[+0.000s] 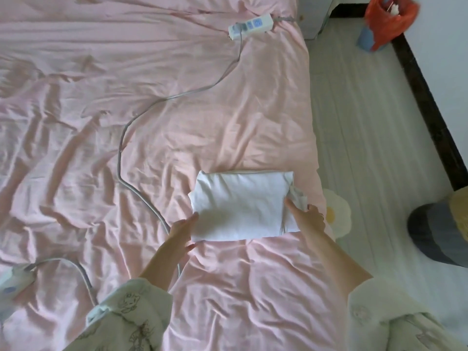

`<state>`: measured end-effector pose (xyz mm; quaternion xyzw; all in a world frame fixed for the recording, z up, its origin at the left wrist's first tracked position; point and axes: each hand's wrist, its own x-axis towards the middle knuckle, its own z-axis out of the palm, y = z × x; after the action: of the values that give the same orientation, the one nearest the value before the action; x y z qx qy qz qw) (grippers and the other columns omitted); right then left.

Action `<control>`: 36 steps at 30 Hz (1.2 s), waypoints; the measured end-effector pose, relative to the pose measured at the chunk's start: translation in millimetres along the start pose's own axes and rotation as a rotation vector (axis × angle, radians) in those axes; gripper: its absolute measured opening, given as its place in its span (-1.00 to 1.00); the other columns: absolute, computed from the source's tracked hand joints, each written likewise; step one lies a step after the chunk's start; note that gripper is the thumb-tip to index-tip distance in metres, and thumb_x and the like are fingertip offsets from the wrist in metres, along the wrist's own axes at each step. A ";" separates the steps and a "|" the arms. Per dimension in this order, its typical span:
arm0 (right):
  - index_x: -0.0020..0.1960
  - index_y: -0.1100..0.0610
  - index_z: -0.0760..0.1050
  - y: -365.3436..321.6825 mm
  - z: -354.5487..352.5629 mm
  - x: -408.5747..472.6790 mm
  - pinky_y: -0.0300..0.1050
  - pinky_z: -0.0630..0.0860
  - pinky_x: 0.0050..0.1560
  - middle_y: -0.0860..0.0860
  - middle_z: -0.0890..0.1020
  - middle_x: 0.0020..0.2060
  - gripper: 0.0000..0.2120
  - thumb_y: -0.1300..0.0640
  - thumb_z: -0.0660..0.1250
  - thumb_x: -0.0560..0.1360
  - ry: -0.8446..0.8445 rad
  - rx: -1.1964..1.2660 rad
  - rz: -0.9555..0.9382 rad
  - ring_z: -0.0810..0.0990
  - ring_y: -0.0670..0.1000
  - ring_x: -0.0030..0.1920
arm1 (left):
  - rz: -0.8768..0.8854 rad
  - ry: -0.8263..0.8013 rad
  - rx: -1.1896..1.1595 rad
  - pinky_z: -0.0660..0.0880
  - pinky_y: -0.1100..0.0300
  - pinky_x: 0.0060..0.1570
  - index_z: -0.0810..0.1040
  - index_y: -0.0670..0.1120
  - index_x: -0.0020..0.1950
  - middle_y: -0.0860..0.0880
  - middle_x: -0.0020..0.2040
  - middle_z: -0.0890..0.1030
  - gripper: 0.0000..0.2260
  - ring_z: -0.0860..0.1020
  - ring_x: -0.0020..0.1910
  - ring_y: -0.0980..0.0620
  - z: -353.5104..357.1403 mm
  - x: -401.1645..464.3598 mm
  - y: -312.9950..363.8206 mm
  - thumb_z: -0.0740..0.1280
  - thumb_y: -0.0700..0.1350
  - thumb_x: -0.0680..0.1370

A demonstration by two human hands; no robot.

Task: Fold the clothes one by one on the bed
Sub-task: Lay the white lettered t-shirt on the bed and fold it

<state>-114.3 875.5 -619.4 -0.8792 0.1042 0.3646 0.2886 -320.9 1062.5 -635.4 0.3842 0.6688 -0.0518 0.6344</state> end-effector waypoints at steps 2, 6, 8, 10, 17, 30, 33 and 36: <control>0.42 0.20 0.25 -10.2 1.5 9.1 -0.02 0.40 0.18 0.09 0.44 0.27 -0.21 -0.28 0.34 0.39 -0.103 0.131 -0.029 0.45 0.14 0.25 | 0.050 -0.021 0.049 0.44 0.15 -0.24 0.52 -0.12 0.11 -0.06 -0.01 0.55 -0.60 0.53 -0.02 -0.07 4.7 13.6 3.9 0.32 0.19 0.49; 0.35 0.21 0.34 -22.2 1.0 15.6 -0.09 0.44 -0.01 0.05 0.53 0.12 -0.37 -0.11 0.40 0.42 -0.262 0.353 0.013 0.52 0.07 0.03 | 0.169 0.015 0.179 0.55 0.01 -0.06 0.50 -0.17 0.12 -0.12 0.03 0.55 -0.56 0.55 -0.03 -0.12 14.7 28.3 17.5 0.33 0.18 0.48; 0.26 0.22 0.41 -22.2 0.9 10.2 -0.07 0.53 -0.10 0.07 0.59 0.02 -0.44 -0.06 0.44 0.40 -0.317 0.420 0.076 0.58 0.07 -0.05 | 0.120 0.018 0.194 0.55 0.02 -0.04 0.49 -0.22 0.16 -0.15 0.03 0.55 -0.52 0.55 -0.04 -0.13 14.8 26.3 19.7 0.38 0.14 0.46; 0.20 0.24 0.45 -22.5 0.2 2.2 -0.03 0.57 -0.12 0.10 0.62 -0.02 -0.50 -0.01 0.47 0.38 -0.415 0.500 0.140 0.61 0.08 -0.07 | 0.044 -0.003 0.154 0.58 0.08 -0.17 0.44 -0.29 0.23 -0.19 0.04 0.56 -0.41 0.57 -0.08 -0.15 11.5 21.4 17.8 0.43 0.13 0.42; 0.06 0.21 0.55 -14.7 -34.9 -40.9 0.03 0.58 0.03 0.11 0.69 -0.14 -0.67 0.11 0.49 0.36 -0.545 0.533 0.149 0.65 0.11 -0.09 | -0.141 -0.411 -0.012 0.57 0.21 -0.35 0.54 -0.20 0.12 -0.11 -0.24 0.67 -0.76 0.63 -0.33 -0.02 -13.1 -23.8 3.6 0.32 -0.09 0.53; 0.16 0.12 0.50 72.0 -198.2 -160.9 0.10 0.55 0.07 0.07 0.66 0.02 -0.50 0.17 0.55 0.26 -0.553 0.701 -0.053 0.62 0.13 0.06 | 0.244 -0.616 0.162 0.53 -0.08 0.07 0.59 -0.08 0.10 -0.13 -0.01 0.69 -0.69 0.63 0.03 -0.14 58.7 -190.1 36.6 0.37 0.09 0.47; 0.27 0.07 0.39 107.3 -250.5 -182.6 0.14 0.52 0.10 0.09 0.57 0.12 -0.41 0.17 0.50 0.29 -0.410 0.738 -0.064 0.55 0.16 0.13 | 0.338 -0.644 0.246 0.52 -0.03 0.08 0.56 -0.09 0.18 -0.13 0.07 0.66 -0.68 0.61 0.05 -0.13 106.2 -236.0 31.6 0.36 0.04 0.50; 0.30 0.02 0.30 153.9 -305.1 -194.2 0.16 0.53 0.05 0.11 0.50 0.19 -0.26 0.12 0.51 0.18 -0.301 0.802 -0.075 0.50 0.20 0.17 | 0.444 -0.722 0.297 0.53 0.00 0.03 0.52 -0.08 0.25 -0.12 0.12 0.64 -0.67 0.61 0.07 -0.11 161.0 -280.9 18.1 0.33 0.01 0.53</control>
<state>-136.1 567.3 -376.4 -0.6375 0.1626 0.4085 0.6327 -208.3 859.7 -408.8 0.5626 0.2913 -0.1404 0.7609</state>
